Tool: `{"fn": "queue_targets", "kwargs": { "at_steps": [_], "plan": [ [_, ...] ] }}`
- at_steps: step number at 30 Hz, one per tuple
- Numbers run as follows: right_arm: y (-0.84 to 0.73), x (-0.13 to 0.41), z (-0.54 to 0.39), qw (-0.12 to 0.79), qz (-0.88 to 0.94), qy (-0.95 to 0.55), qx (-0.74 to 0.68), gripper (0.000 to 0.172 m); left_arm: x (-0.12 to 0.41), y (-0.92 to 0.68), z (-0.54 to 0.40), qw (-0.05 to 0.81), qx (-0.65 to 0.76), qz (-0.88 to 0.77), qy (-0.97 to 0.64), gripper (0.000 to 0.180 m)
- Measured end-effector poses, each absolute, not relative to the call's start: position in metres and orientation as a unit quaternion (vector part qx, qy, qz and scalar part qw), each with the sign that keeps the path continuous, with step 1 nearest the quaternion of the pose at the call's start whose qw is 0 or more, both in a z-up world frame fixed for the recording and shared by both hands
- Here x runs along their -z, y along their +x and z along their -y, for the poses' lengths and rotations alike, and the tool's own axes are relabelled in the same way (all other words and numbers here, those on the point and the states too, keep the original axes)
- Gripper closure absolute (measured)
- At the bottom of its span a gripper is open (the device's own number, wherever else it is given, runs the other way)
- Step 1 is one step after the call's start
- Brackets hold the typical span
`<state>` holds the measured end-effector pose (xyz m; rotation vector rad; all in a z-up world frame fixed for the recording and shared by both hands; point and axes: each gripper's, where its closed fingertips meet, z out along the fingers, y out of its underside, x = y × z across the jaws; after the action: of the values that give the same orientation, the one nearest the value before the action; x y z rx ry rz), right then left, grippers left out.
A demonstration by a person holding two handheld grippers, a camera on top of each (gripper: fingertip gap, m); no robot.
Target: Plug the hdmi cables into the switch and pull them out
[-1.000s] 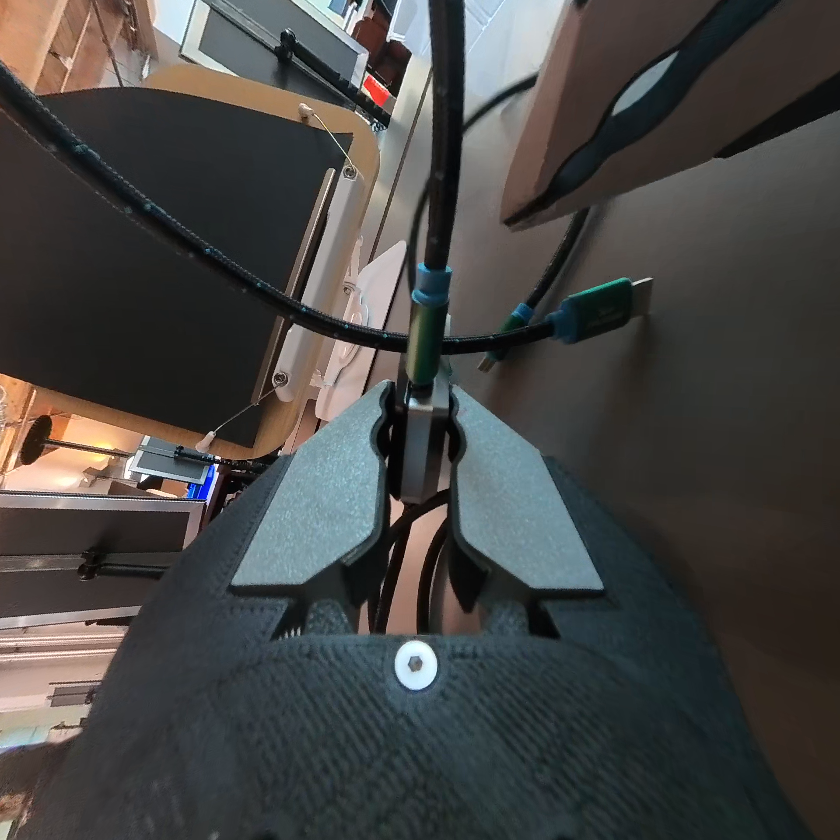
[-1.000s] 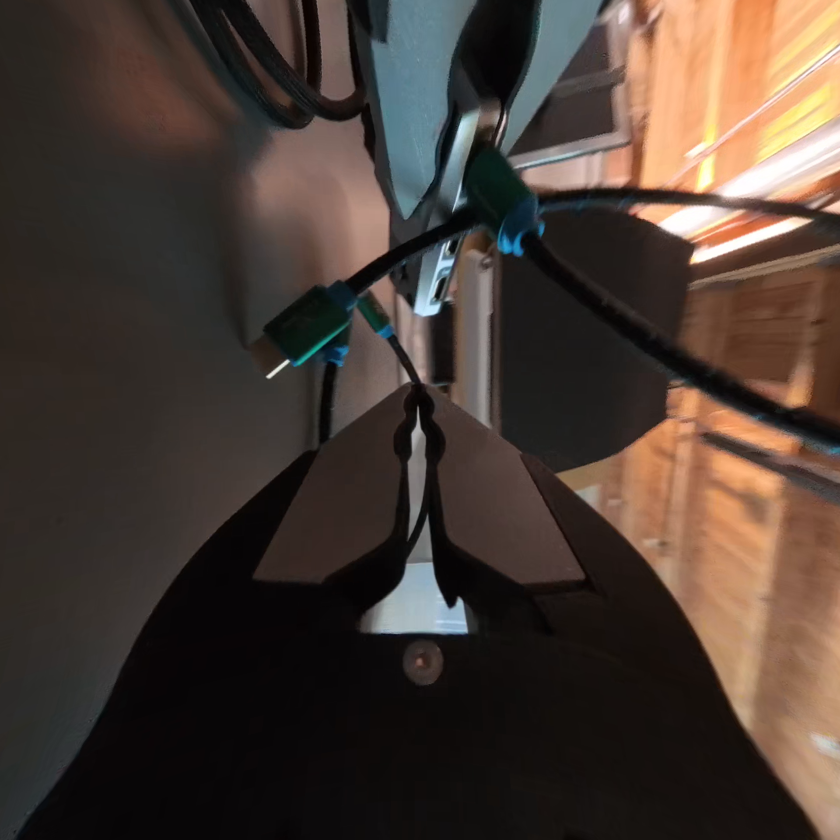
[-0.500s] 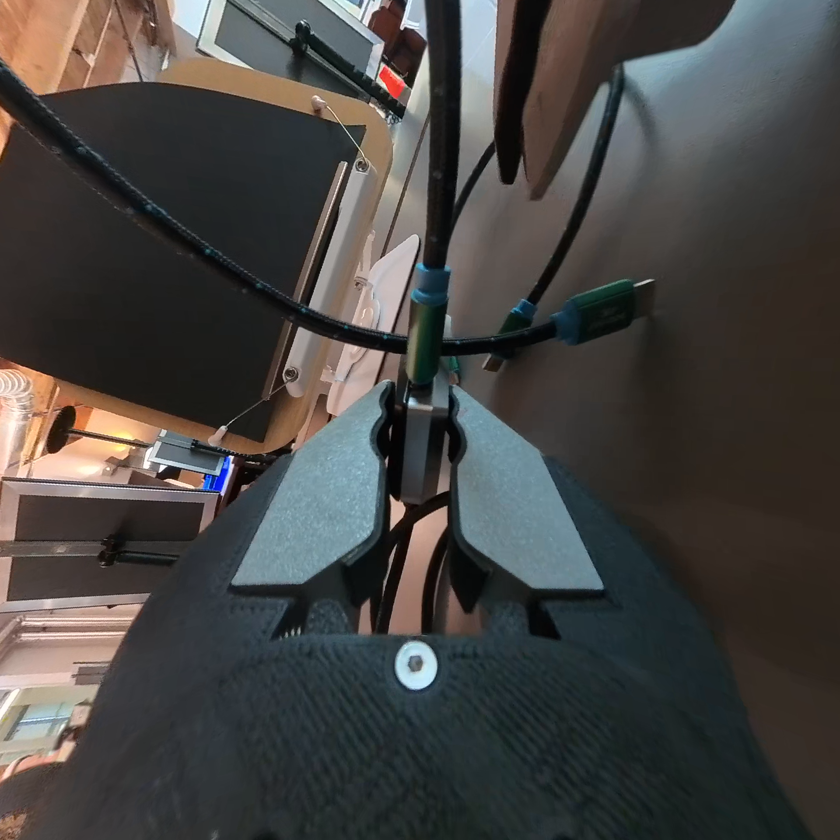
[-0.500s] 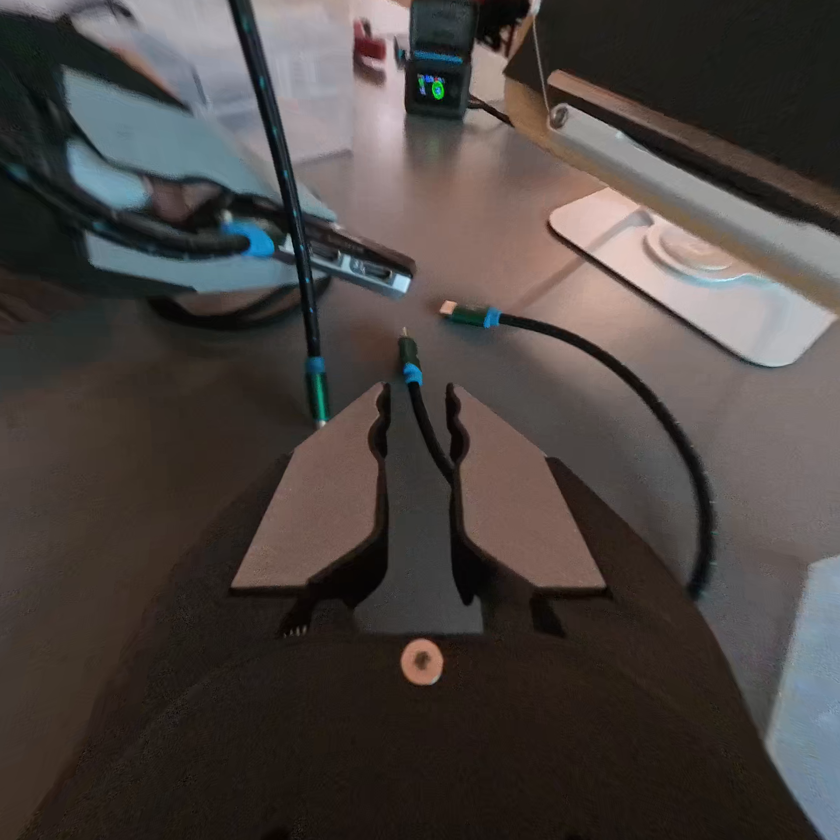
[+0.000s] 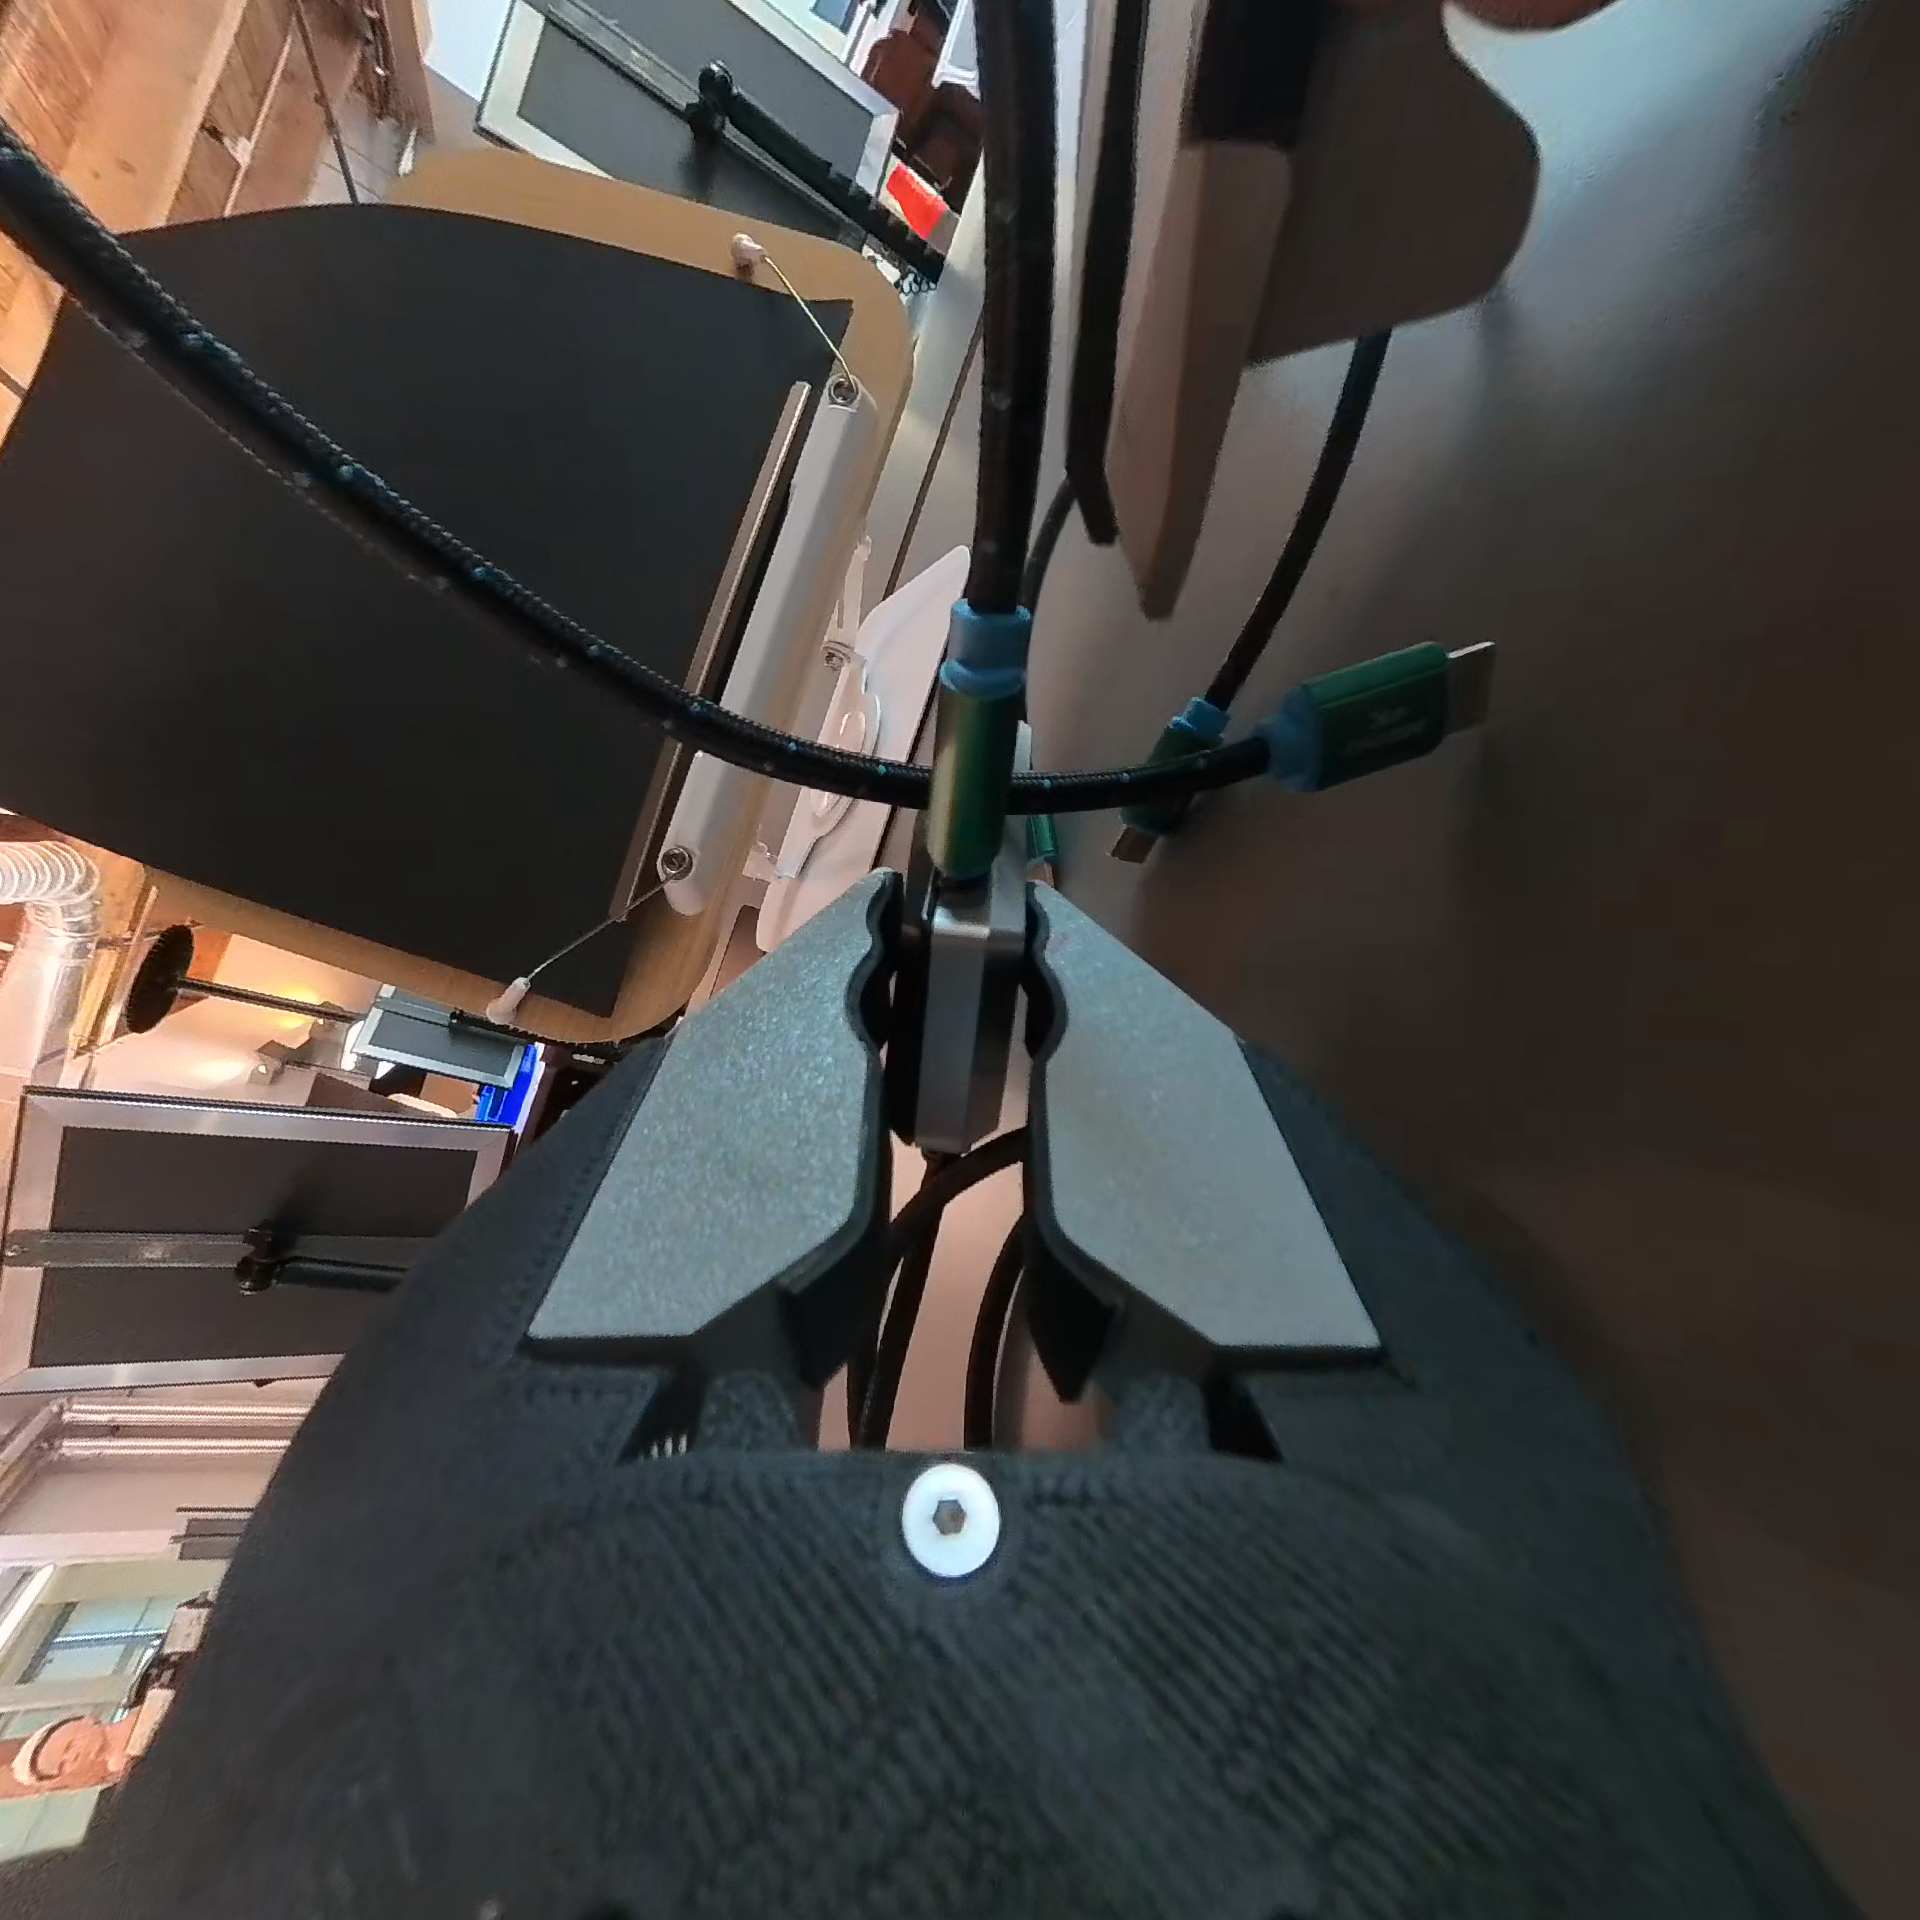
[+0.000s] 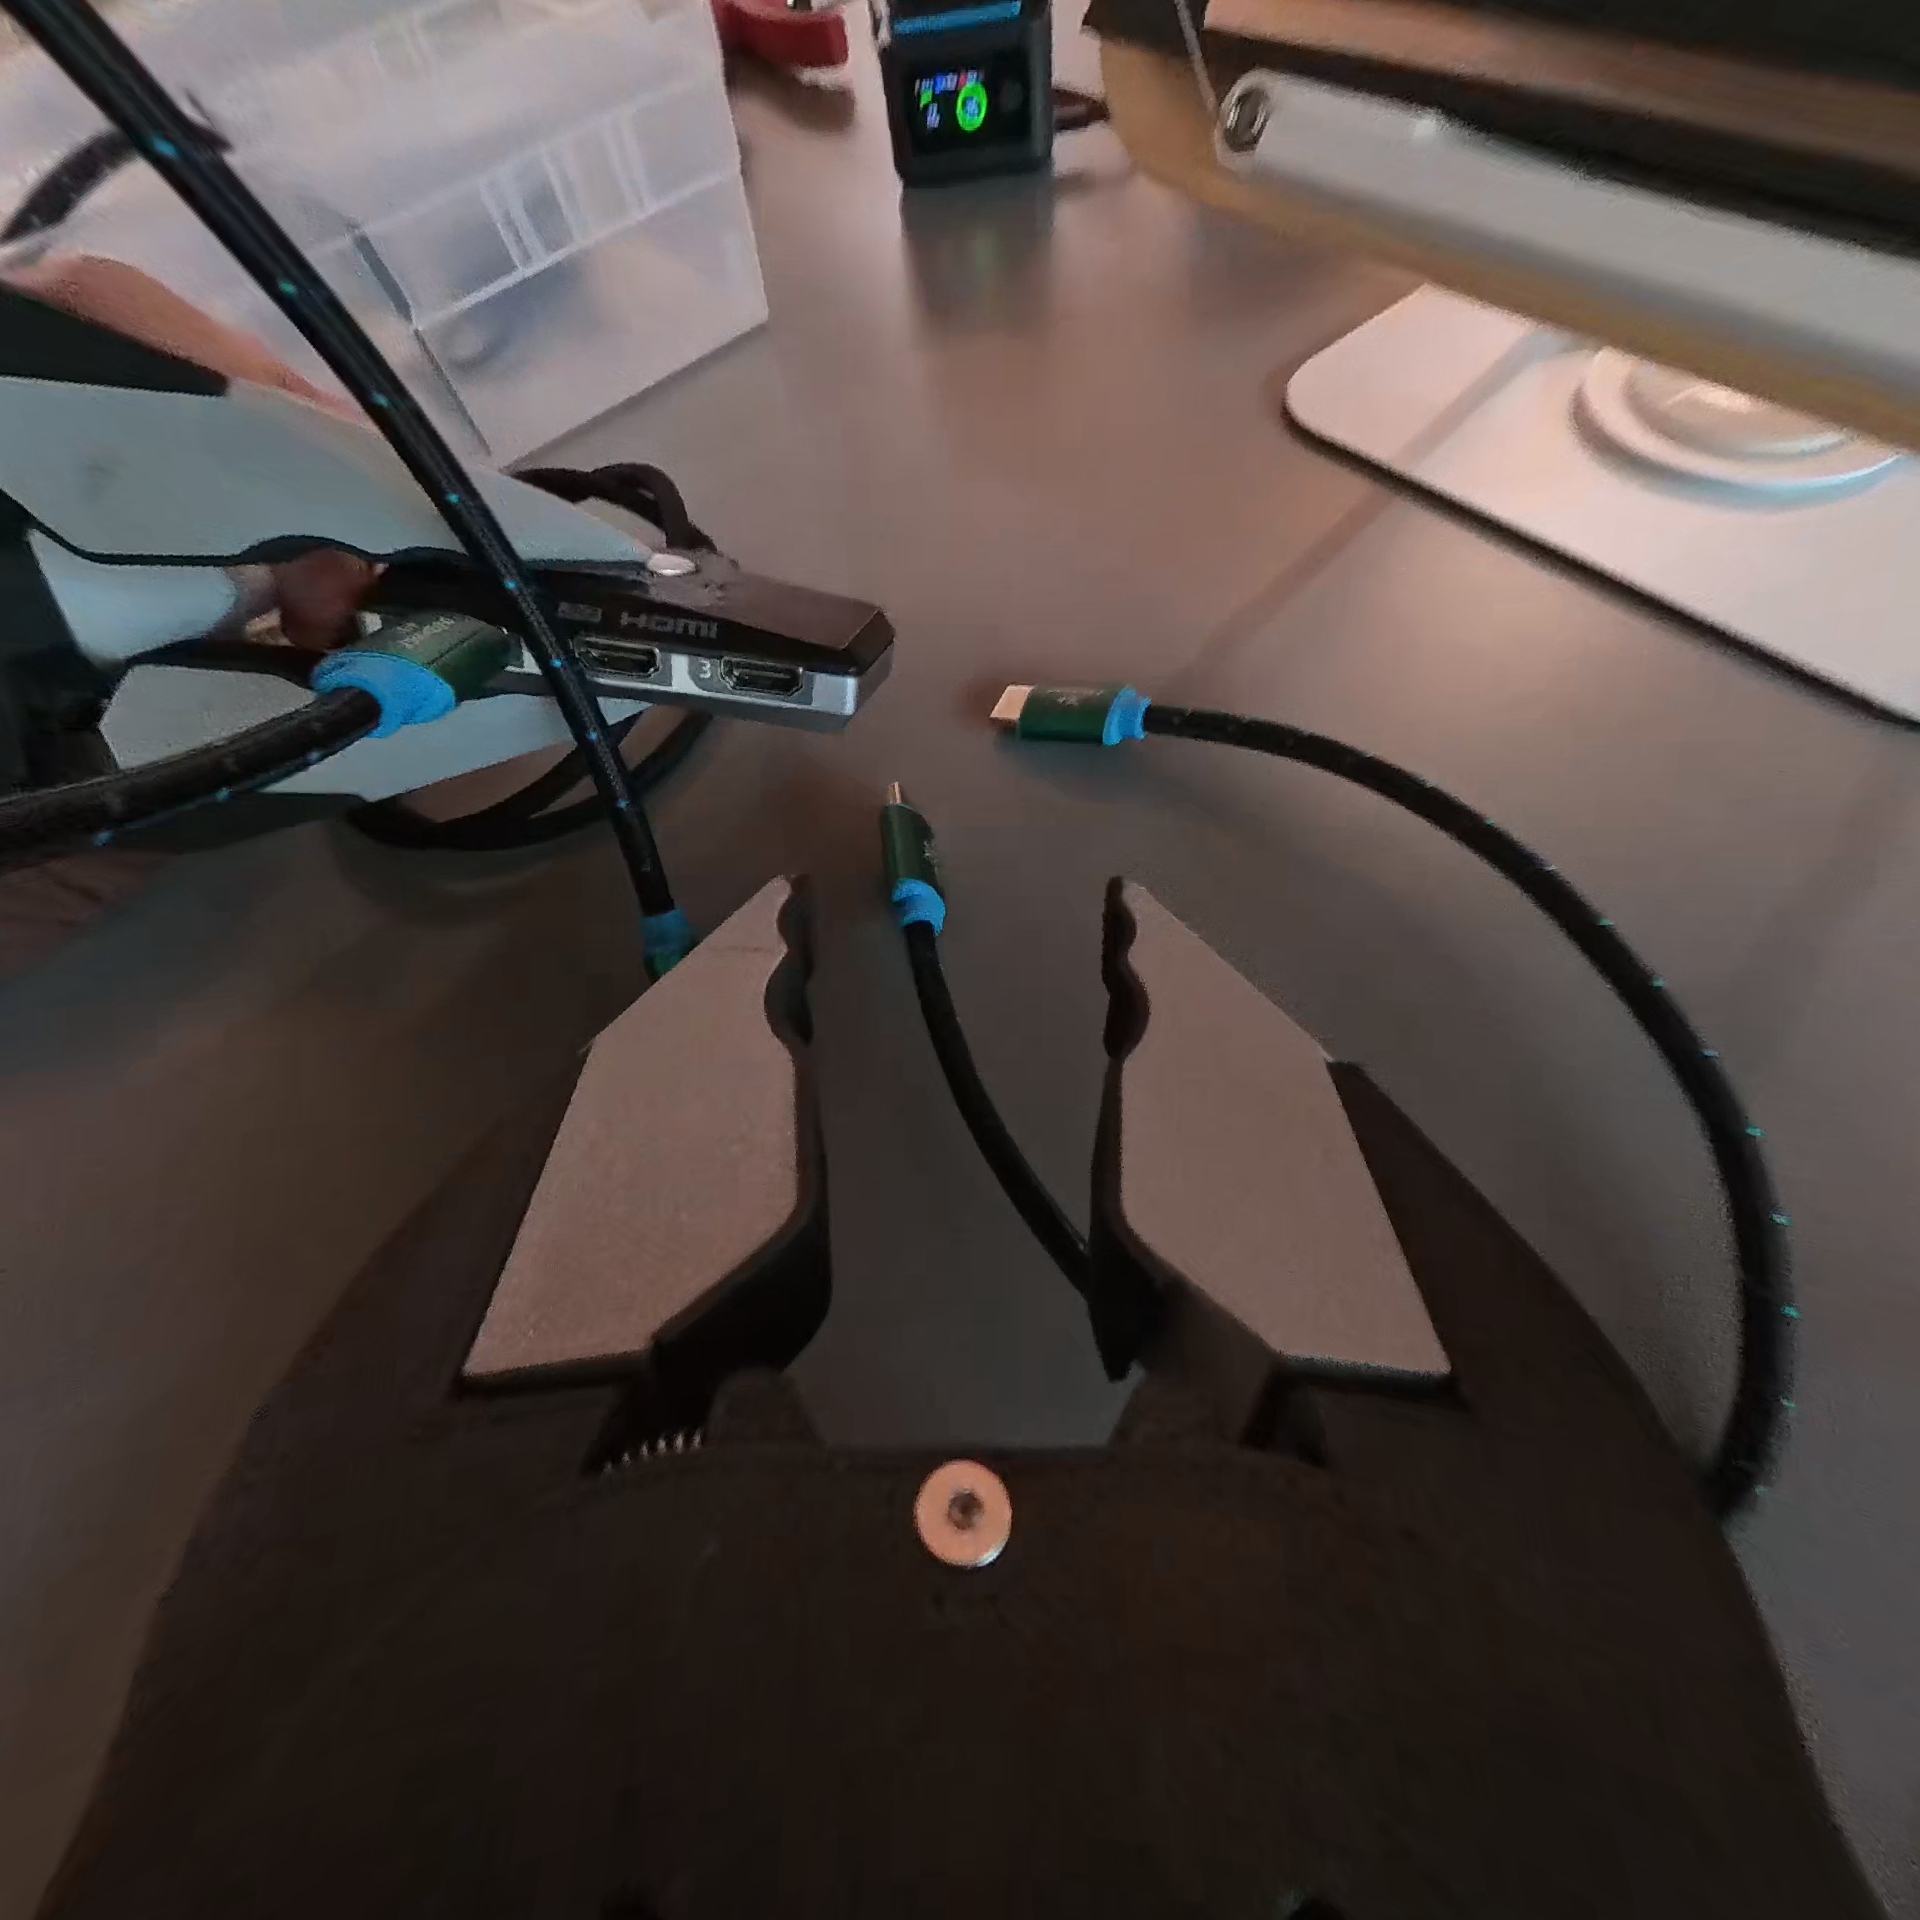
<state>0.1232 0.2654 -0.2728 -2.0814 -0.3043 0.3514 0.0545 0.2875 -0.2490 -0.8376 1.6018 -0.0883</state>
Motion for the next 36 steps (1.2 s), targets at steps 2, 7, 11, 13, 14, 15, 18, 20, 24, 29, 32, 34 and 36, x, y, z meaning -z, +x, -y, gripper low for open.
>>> {"fn": "queue_targets", "kwargs": {
  "at_steps": [2,7,11,13,14,15,18,20,24,29,32,34,36],
  "plan": [
    [0.12,0.282,-0.267,0.46,0.128,-0.865,-0.152,0.117,0.25,0.055,-0.287,0.616,0.039,-0.697,-0.364,0.161],
    [0.119,0.29,-0.264,0.438,0.116,-0.868,-0.202,0.125,0.252,0.054,-0.284,0.61,0.045,-0.706,-0.356,0.161],
    [0.13,0.282,-0.262,0.443,0.075,-0.855,-0.257,0.126,0.253,0.054,-0.284,0.611,0.033,-0.71,-0.348,0.161],
    [0.14,0.284,-0.263,0.443,0.058,-0.86,-0.248,0.131,0.253,0.054,-0.283,0.61,0.033,-0.711,-0.348,0.161],
    [0.141,0.285,-0.263,0.442,0.054,-0.86,-0.249,0.132,0.253,0.054,-0.283,0.611,0.033,-0.711,-0.348,0.161],
    [0.141,0.285,-0.263,0.44,0.051,-0.86,-0.253,0.132,0.253,0.054,-0.283,0.611,0.033,-0.71,-0.348,0.161],
    [0.137,0.289,-0.262,0.429,0.05,-0.865,-0.256,0.134,0.252,0.054,-0.284,0.612,0.032,-0.709,-0.349,0.161],
    [0.134,0.292,-0.262,0.422,0.055,-0.869,-0.252,0.135,0.252,0.054,-0.284,0.612,0.032,-0.709,-0.349,0.161],
    [0.131,0.3,-0.265,0.407,0.064,-0.883,-0.224,0.154,0.253,0.054,-0.284,0.611,0.033,-0.709,-0.35,0.161],
    [0.127,0.296,-0.271,0.414,0.053,-0.881,-0.221,0.149,0.252,0.053,-0.284,0.611,0.034,-0.709,-0.352,0.161],
    [0.124,0.288,-0.271,0.426,0.048,-0.872,-0.236,0.149,0.252,0.053,-0.284,0.611,0.034,-0.709,-0.351,0.161],
    [0.12,0.293,-0.27,0.409,0.047,-0.878,-0.245,0.145,0.253,0.053,-0.284,0.61,0.034,-0.71,-0.351,0.161],
    [0.115,0.3,-0.27,0.388,0.045,-0.885,-0.253,0.143,0.253,0.053,-0.284,0.61,0.034,-0.71,-0.351,0.161]
  ]
}}
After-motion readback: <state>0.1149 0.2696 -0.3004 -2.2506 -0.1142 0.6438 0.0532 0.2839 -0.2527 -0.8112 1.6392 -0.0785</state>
